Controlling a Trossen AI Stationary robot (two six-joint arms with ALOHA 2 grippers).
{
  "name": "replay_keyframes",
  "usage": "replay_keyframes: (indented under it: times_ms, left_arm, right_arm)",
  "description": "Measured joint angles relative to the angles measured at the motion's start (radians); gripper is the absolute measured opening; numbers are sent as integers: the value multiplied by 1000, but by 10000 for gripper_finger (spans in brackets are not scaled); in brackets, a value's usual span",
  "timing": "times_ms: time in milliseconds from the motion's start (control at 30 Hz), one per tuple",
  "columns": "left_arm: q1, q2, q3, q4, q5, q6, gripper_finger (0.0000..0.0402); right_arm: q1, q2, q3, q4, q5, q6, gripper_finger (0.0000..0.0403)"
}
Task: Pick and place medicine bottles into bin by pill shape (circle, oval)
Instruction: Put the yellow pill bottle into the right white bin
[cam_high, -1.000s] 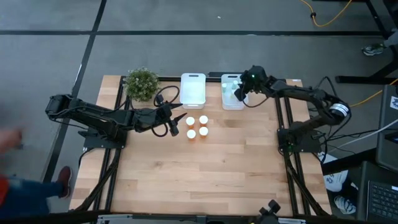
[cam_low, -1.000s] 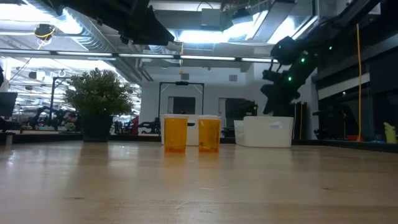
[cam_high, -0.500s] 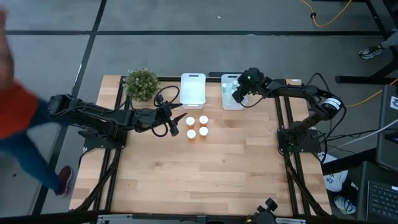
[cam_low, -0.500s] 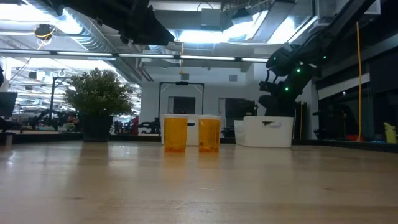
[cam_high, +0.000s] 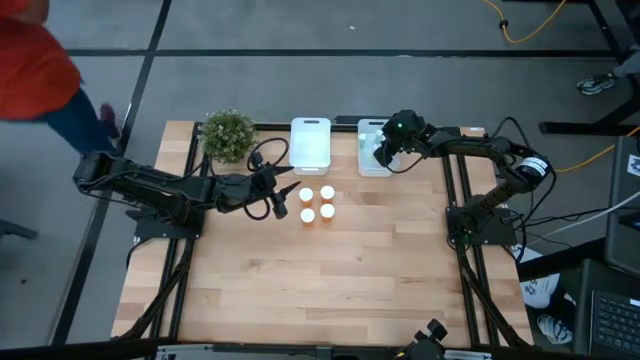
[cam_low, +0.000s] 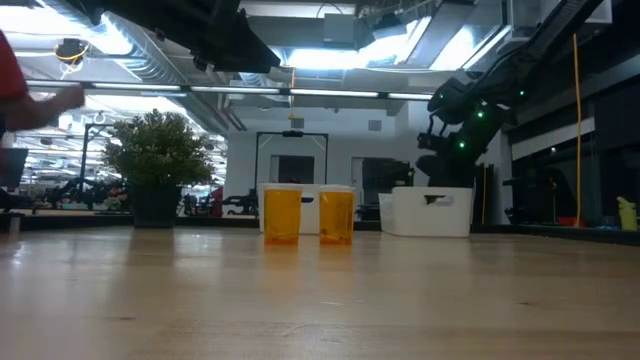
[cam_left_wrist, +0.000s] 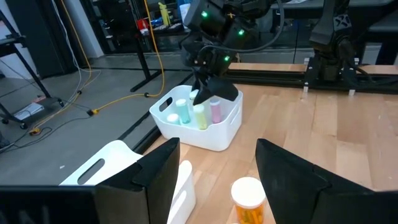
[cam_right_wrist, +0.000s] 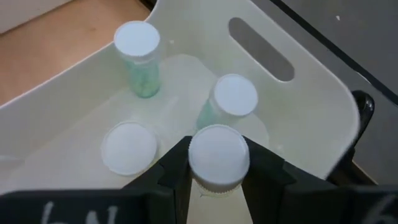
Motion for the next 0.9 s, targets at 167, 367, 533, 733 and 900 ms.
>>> replay_keyframes:
  times_ms: [167,367,533,733,900]
  left_arm:
    - [0,0,0,0,0,-3,204]
    - [0,0,0,0,0,-6,204]
    - [0,0,0,0,0,-6,204]
    - [0,0,0,0,0,-6,204]
    - [0,0,0,0,0,-6,204]
  right_arm:
    - [0,0,0,-15,0,-1,123]
    - [0,0,0,-14,0,-1,124]
    - [0,0,0,-14,0,-1,125]
    - [0,0,0,-14,0,-1,125]
    - [1,0,0,4,0,0,125]
